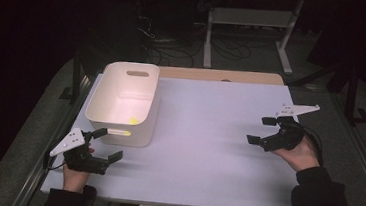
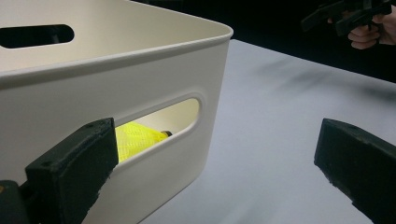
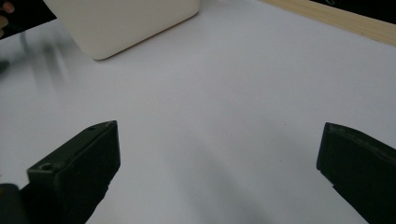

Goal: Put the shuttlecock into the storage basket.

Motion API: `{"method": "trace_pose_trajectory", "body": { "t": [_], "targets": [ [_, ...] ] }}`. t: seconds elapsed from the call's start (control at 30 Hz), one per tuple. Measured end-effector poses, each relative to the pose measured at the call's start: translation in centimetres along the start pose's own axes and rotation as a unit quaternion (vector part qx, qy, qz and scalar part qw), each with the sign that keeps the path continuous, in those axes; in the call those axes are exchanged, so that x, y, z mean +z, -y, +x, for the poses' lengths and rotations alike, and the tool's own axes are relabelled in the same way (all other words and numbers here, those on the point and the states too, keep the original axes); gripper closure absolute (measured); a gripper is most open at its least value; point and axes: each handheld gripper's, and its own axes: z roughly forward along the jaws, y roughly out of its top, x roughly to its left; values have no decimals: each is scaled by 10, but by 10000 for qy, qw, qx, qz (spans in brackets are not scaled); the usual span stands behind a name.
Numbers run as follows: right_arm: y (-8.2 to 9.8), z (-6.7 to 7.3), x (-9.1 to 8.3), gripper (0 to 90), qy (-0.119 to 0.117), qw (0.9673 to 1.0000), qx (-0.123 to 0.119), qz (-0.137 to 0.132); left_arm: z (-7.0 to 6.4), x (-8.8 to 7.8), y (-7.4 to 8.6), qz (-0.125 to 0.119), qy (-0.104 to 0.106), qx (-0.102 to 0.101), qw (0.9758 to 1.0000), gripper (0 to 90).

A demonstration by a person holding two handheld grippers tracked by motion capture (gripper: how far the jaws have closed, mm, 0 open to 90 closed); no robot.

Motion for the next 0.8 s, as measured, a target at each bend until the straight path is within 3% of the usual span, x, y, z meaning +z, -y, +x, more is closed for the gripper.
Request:
{"method": "trace_pose_trajectory", "body": {
  "t": [0.4, 0.8],
  "targets": [
    [26, 1, -14, 0, 198, 9994, 129, -266, 0, 1, 0, 31, -8, -19, 10000, 0],
    [56, 2, -24, 0, 368, 9984, 250, -355, 0, 0, 0, 30, -18, -21, 10000, 0]
  ]
}}
